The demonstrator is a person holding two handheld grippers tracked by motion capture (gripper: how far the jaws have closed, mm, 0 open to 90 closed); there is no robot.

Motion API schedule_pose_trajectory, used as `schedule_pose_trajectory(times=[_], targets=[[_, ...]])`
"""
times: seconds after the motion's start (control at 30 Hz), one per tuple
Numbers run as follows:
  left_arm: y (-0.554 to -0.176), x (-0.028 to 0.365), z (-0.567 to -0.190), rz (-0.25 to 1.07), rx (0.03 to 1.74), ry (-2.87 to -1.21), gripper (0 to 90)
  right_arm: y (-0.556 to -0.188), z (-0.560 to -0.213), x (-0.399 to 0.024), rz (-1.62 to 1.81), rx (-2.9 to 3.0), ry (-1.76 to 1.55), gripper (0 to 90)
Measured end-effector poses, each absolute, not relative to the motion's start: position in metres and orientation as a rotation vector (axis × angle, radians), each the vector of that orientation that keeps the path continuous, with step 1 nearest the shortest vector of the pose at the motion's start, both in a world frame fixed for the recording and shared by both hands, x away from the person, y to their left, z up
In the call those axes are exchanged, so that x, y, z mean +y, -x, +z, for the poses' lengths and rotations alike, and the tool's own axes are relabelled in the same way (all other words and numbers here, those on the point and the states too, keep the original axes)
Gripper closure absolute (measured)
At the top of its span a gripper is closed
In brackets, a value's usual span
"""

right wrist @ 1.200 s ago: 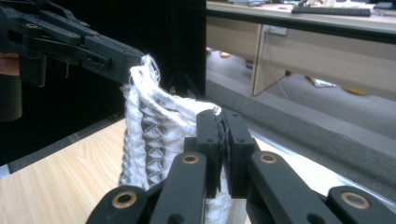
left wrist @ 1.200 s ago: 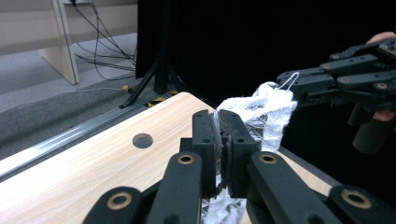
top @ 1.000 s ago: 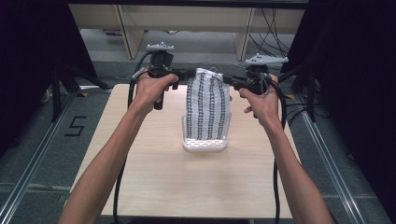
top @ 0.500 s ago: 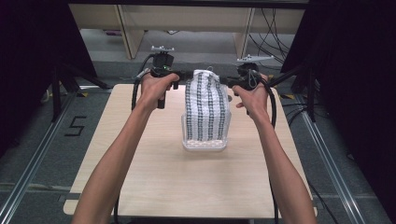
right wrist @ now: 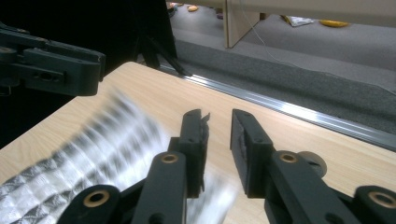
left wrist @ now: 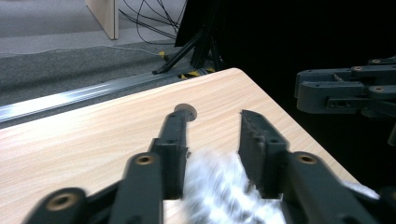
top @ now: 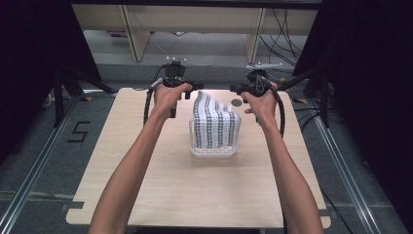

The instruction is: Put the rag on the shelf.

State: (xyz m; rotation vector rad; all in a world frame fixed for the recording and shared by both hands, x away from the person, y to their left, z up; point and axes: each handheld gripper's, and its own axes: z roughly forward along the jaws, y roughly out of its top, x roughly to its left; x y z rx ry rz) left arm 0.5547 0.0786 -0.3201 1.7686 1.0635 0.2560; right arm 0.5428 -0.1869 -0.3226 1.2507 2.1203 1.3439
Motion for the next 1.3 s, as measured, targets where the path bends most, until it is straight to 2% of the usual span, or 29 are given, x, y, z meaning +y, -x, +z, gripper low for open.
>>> schedule_pose_trajectory(times=[0.13, 0.87, 0.93, 0.97, 1.13, 1.3], targets=[[-0.555, 0.077, -0.321, 0.268, 1.071, -1.807, 49.1, -0.542, -0.322, -0.188, 1.345, 2.131, -1.235, 71.7], [-0.534, 0.1, -0.321, 0.194, 1.047, -1.822, 39.3, -0.525, -0.314, -0.2, 1.341, 2.148, -1.197, 56.7], [-0.532, 0.1, -0.32, 0.198, 1.047, -1.823, 38.2, -0.523, -0.314, -0.201, 1.337, 2.145, -1.209, 53.6], [-0.531, 0.102, -0.32, 0.199, 1.039, -1.847, 37.1, -0.523, -0.315, -0.202, 1.346, 2.14, -1.198, 49.1], [-0.53, 0.107, -0.32, 0.191, 1.039, -1.837, 35.5, -0.518, -0.315, -0.204, 1.352, 2.142, -1.222, 42.7], [-0.526, 0.112, -0.324, 0.195, 1.03, -1.83, 33.3, -0.513, -0.313, -0.205, 1.366, 2.133, -1.218, 40.7]])
